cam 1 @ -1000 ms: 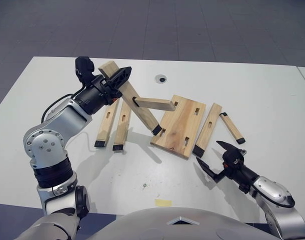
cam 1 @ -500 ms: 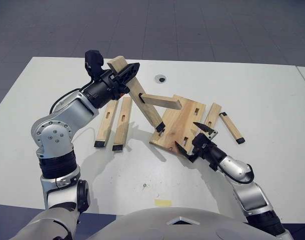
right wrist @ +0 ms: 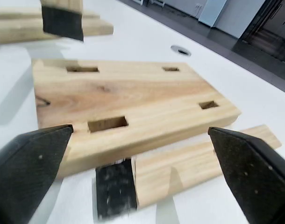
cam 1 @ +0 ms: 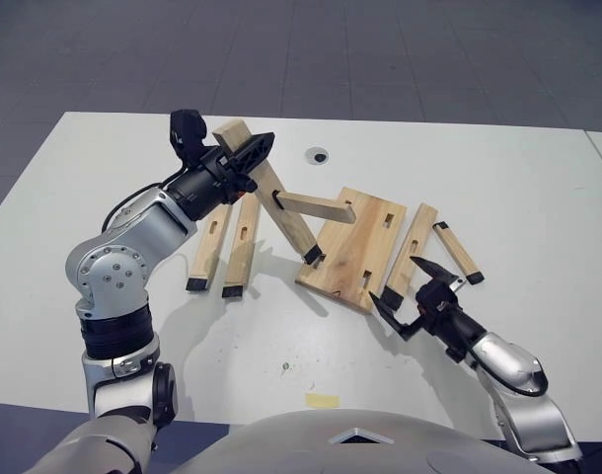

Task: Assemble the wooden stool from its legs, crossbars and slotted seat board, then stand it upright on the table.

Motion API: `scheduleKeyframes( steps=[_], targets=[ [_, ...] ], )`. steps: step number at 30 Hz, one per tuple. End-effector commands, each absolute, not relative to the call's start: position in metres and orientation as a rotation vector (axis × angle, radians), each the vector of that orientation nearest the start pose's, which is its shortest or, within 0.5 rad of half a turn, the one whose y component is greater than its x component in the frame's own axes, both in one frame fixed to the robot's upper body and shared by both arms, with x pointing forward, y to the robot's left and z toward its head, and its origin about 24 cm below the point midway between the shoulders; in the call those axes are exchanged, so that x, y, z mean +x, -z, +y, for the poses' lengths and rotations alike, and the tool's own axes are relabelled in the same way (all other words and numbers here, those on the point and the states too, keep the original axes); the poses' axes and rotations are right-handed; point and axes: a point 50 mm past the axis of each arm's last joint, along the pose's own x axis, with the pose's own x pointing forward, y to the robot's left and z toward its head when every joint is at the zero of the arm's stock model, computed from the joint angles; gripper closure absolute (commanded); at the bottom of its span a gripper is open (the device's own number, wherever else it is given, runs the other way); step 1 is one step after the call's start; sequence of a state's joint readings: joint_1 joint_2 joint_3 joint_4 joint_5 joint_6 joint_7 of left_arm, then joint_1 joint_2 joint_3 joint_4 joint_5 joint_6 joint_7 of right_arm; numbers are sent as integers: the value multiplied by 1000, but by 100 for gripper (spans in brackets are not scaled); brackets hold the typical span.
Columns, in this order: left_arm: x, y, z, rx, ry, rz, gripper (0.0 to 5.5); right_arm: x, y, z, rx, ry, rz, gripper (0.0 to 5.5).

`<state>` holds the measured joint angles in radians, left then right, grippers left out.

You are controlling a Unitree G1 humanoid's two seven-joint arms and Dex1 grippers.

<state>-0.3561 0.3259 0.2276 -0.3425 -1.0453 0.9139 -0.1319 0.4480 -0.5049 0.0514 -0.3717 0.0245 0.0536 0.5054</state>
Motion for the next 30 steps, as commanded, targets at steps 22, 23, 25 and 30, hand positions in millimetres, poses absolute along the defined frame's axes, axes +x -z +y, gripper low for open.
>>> scheduleKeyframes(
  steps=[22,23,25,30],
  targets=[
    [300,-176,174,-486,566,23,445,190,-33,-177,-439,-597,194,10],
    [300,-170,175,-496,557,40,445,191,-34,-177,-436,-595,190,10],
    [298,-159,178,-516,537,73,445,192,-33,-177,-430,-583,188,10],
    [293,-148,181,-569,542,104,445,191,-31,-176,-416,-566,189,10]
  ],
)
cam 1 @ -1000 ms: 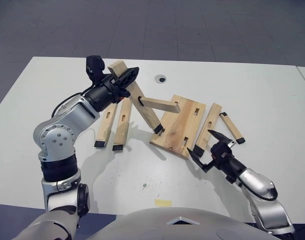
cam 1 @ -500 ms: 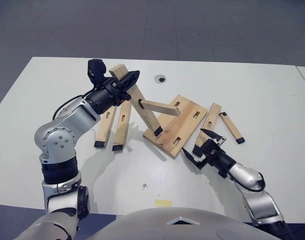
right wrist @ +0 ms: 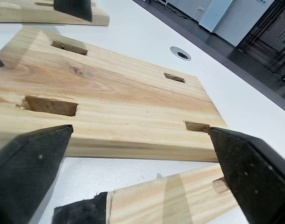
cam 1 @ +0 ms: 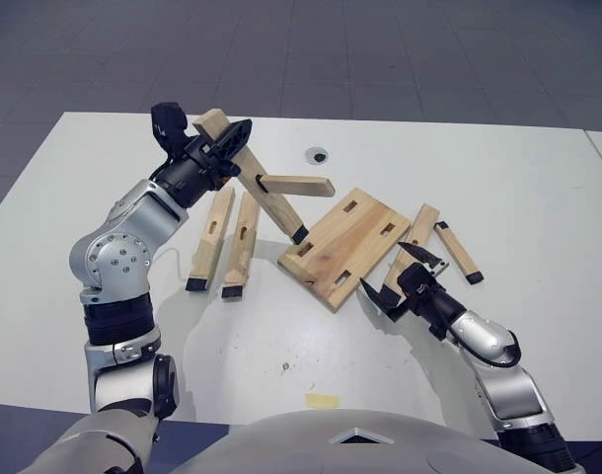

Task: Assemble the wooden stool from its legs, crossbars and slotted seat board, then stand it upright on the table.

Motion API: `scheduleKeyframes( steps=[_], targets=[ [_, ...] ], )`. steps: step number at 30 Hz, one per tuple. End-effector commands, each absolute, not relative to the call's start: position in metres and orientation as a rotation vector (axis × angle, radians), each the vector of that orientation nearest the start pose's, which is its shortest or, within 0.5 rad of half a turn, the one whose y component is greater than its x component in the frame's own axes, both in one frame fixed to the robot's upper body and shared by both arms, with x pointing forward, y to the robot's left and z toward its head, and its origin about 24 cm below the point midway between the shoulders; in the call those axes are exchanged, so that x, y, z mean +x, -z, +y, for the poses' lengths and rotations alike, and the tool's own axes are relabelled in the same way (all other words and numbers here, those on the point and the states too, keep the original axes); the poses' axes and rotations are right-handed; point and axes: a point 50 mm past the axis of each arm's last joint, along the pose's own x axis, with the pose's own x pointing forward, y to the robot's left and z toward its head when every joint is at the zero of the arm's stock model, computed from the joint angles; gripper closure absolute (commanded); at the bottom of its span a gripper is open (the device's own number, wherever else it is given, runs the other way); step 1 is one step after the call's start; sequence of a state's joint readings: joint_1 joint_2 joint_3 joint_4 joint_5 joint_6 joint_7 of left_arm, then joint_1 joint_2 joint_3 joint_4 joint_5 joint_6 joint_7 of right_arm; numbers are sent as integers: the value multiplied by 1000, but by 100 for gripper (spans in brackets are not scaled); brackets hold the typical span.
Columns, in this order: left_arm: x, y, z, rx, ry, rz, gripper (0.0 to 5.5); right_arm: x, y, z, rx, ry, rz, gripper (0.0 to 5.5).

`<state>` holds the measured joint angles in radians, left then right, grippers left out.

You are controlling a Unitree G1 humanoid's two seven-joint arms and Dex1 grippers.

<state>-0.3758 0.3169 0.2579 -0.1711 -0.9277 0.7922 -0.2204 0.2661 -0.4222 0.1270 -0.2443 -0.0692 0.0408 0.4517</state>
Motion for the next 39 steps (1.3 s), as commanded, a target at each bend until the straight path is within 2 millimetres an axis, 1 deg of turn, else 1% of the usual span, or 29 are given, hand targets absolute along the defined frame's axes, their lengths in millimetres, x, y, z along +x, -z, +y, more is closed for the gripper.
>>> scheduleKeyframes(
  steps=[1,6,9,12,17,20,22,26,31,34,36,39],
  targets=[
    [294,-147,181,-571,540,105,445,191,-31,-176,-416,-564,187,10],
    [297,-143,174,-576,554,102,445,195,-33,-174,-409,-556,174,10],
    [298,-141,171,-538,577,104,445,194,-32,-172,-395,-555,172,10],
    [300,-140,171,-490,586,102,445,195,-32,-171,-390,-555,170,10],
    [301,-137,172,-480,586,101,445,195,-32,-166,-379,-564,165,10],
    [304,-140,170,-489,596,85,445,194,-31,-164,-375,-568,167,10],
    [305,-141,168,-481,609,81,445,194,-31,-164,-374,-568,168,10],
    [305,-136,161,-440,641,89,445,195,-31,-162,-372,-569,165,10],
    [301,-134,156,-385,670,88,445,194,-31,-162,-368,-565,164,10],
    [296,-130,159,-269,676,95,445,196,-32,-161,-370,-564,160,10],
    [289,-128,159,-193,695,99,445,196,-33,-161,-374,-562,155,10],
    [275,-121,158,-146,727,130,445,198,-34,-161,-379,-556,148,10]
  ],
)
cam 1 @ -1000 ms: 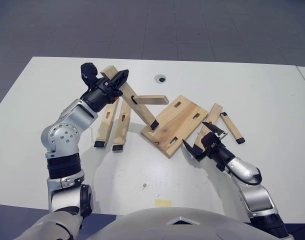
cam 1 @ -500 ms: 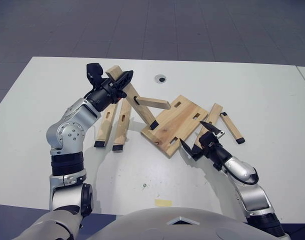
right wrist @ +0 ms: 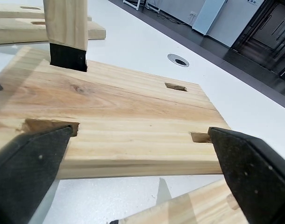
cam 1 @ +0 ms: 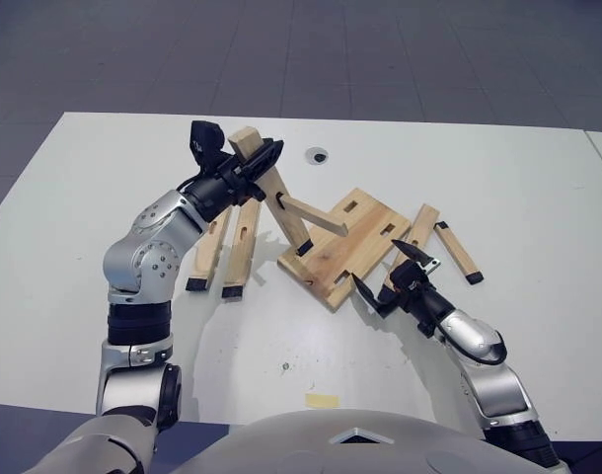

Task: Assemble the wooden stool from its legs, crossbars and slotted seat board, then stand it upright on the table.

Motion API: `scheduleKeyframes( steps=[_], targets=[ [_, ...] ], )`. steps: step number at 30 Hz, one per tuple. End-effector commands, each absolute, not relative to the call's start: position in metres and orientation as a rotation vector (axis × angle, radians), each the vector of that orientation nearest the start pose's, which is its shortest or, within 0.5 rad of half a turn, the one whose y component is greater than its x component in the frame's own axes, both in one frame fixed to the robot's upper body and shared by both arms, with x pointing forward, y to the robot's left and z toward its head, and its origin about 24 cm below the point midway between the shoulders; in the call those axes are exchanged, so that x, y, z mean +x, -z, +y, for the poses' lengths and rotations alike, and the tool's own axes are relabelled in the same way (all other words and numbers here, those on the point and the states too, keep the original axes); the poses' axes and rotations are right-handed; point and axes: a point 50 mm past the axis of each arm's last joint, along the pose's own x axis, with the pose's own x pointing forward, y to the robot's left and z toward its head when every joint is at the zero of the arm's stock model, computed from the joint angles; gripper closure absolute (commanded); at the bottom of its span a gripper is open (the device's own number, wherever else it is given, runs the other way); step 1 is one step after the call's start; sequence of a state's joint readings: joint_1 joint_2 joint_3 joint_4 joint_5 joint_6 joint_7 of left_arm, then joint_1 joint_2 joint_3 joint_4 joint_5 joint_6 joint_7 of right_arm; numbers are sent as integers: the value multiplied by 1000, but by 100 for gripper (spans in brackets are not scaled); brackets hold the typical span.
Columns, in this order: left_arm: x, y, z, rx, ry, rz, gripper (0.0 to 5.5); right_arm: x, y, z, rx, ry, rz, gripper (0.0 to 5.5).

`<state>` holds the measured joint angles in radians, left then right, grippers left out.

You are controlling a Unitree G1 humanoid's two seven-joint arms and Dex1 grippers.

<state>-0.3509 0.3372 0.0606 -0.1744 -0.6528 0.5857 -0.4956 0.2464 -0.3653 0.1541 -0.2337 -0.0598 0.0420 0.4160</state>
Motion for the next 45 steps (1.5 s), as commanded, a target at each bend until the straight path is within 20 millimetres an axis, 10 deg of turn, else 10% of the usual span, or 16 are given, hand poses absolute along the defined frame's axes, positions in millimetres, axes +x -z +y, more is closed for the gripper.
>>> scheduleKeyframes(
  steps=[1,8,21,26,39,42,45],
  targets=[
    [271,-117,157,-139,730,146,445,198,-35,-161,-379,-554,147,10],
    [247,-106,134,-19,859,212,445,199,-35,-156,-372,-559,136,10],
    [265,-143,129,28,844,171,442,204,-35,-152,-369,-555,122,10],
    [277,-164,136,-109,773,96,346,204,-35,-153,-370,-550,122,10],
    [290,-305,176,-537,722,-374,128,203,-32,-156,-370,-539,134,10],
    [312,-281,210,-424,451,-244,76,205,-34,-156,-369,-542,130,10],
    [323,-213,243,-249,215,40,20,202,-33,-159,-370,-534,138,10]
  ],
)
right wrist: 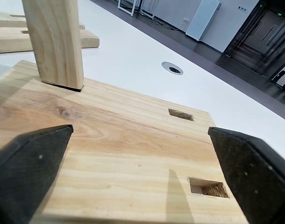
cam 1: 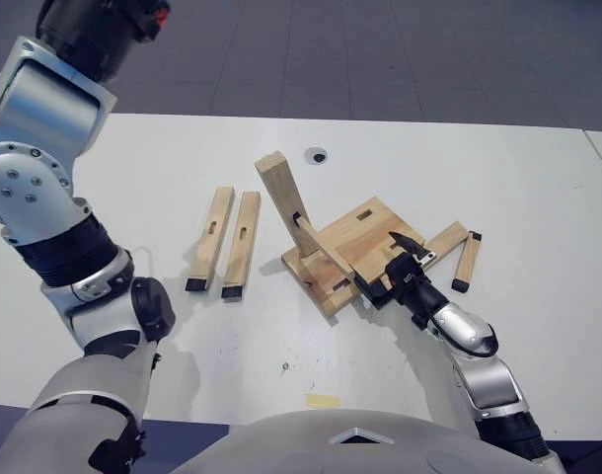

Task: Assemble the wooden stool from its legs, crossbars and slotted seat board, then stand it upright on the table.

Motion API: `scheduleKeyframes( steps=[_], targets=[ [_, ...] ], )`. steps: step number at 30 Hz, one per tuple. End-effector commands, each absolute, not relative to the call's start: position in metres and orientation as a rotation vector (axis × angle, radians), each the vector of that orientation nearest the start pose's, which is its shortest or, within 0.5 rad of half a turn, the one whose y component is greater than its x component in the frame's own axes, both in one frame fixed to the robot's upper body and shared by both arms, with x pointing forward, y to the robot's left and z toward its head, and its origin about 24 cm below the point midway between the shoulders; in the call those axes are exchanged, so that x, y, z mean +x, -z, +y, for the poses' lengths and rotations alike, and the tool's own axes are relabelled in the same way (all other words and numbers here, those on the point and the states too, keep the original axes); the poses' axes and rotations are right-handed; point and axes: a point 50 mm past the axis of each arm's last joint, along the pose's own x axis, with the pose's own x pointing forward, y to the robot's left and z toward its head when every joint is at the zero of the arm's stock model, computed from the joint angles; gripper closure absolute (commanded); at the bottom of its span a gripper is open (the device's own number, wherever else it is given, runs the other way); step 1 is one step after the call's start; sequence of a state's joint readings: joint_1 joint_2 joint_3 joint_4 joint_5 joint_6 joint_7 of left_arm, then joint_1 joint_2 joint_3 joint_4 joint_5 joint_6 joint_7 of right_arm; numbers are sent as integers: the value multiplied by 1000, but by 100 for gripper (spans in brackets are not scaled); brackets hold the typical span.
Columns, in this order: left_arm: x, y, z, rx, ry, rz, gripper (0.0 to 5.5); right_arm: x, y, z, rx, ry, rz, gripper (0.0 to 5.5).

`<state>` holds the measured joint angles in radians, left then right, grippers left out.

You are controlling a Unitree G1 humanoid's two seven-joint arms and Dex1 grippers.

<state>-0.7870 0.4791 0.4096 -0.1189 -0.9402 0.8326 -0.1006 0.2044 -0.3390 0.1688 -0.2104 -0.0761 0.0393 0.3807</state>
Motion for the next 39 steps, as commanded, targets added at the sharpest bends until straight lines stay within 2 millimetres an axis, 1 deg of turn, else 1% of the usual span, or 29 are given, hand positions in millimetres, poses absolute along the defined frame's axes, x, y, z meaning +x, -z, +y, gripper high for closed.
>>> scheduleKeyframes(
  steps=[1,3,6,7,11,13,15,18,21,24,25,29,32,33,36,37,39],
  targets=[
    [322,-192,247,-217,197,124,12,200,-32,-159,-372,-536,145,10],
    [318,-155,251,-148,168,277,12,198,-31,-158,-371,-540,150,10],
    [301,-118,249,-90,200,437,12,198,-31,-157,-371,-541,150,10],
    [293,-109,248,-95,224,486,12,198,-31,-158,-373,-538,151,10],
    [273,-90,246,-9,281,606,12,195,-30,-160,-376,-530,158,10],
    [265,-76,245,81,315,667,12,194,-30,-159,-376,-529,159,10],
    [261,-66,247,122,309,703,44,194,-30,-159,-379,-525,156,10],
    [258,-52,246,124,313,740,100,195,-31,-158,-378,-523,152,10],
    [255,-46,240,128,344,761,162,195,-31,-158,-382,-527,153,10],
    [252,-44,238,146,366,778,198,196,-31,-159,-383,-527,152,10],
    [251,-43,238,155,372,784,223,197,-31,-158,-383,-527,151,10],
    [249,-38,243,201,371,814,275,198,-31,-156,-380,-523,147,10],
    [247,-36,248,216,378,837,334,198,-30,-155,-377,-521,148,10],
    [245,-36,248,223,389,846,345,198,-29,-155,-376,-520,147,10],
    [246,-38,249,246,399,844,347,199,-29,-154,-374,-515,145,10],
    [249,-40,250,264,392,825,347,199,-29,-154,-374,-512,144,10],
    [263,-53,252,314,352,736,347,201,-32,-156,-385,-494,133,10]
  ],
)
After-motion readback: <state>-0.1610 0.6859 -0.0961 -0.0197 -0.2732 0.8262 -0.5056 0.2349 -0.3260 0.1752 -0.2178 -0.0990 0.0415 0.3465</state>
